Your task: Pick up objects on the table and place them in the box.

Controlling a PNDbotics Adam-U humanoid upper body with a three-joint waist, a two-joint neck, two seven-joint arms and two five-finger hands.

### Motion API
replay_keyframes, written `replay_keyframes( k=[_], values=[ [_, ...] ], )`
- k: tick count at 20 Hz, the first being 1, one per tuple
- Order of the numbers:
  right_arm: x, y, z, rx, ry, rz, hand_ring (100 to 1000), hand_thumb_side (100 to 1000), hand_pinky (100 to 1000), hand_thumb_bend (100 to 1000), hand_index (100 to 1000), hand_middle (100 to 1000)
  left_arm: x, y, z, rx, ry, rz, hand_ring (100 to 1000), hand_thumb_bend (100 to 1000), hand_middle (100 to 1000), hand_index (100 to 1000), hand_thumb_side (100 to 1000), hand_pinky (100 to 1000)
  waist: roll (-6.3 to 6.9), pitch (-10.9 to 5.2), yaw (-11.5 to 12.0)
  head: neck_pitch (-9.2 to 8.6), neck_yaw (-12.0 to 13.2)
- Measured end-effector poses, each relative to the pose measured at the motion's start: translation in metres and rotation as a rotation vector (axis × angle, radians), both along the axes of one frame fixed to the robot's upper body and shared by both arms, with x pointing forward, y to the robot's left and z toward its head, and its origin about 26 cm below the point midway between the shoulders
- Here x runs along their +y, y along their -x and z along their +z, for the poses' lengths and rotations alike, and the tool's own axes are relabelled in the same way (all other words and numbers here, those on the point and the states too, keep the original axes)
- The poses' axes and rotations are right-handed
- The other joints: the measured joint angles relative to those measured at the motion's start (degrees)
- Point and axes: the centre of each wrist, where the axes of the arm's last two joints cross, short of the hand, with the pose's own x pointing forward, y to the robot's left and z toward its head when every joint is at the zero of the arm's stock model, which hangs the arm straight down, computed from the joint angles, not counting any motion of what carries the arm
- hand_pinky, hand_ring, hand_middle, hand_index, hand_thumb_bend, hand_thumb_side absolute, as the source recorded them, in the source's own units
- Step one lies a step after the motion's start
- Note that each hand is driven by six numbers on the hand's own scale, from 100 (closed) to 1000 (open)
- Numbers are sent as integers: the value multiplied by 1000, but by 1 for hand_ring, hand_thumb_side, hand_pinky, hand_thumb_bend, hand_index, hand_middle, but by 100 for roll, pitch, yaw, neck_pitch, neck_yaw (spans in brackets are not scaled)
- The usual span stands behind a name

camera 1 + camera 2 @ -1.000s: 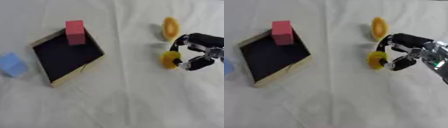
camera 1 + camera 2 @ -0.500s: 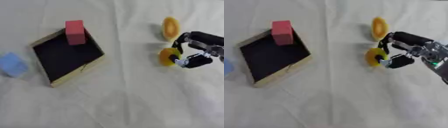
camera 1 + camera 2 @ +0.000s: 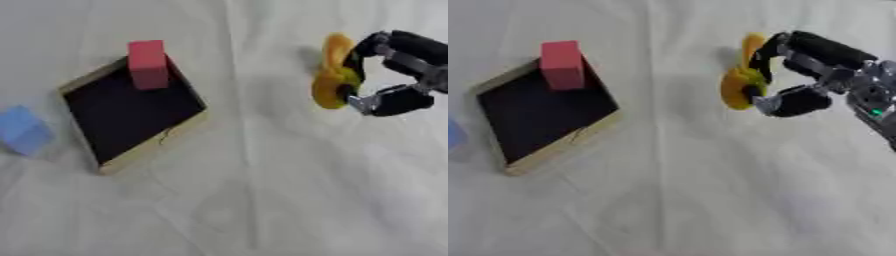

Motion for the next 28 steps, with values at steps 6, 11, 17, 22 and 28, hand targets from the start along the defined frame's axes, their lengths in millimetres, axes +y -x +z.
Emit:
replay_keyframes(
  k=[6, 11, 17, 22, 28],
  values=[
    [35, 16, 53, -139, 22, 142, 723, 336, 868, 100, 543, 392, 0, 0, 0, -1, -2, 0, 653, 100, 610, 764, 561, 697, -8, -2, 18, 20, -60],
    [69, 20, 76, -174, 33, 236, 713, 335, 871, 100, 536, 382, 0, 0, 2, -5, -2, -8, 654, 100, 611, 764, 540, 698, -41, -33, 86, 28, -158],
    [117, 17, 99, -212, 11, 363, 712, 302, 872, 100, 540, 385, -7, -5, 17, -66, -22, -55, 661, 100, 618, 764, 422, 705, -41, -56, 246, 40, -321],
    [160, 2, 102, -243, 31, 424, 709, 348, 867, 100, 544, 398, -17, -10, 47, -224, -66, -121, 671, 100, 626, 765, 291, 715, -41, -57, 496, 39, -592],
    [212, -38, 68, -256, 124, 419, 714, 367, 866, 100, 548, 405, -33, -13, 73, -344, -115, -210, 674, 100, 629, 765, 259, 718, -41, -57, 703, 43, -906]
  ],
)
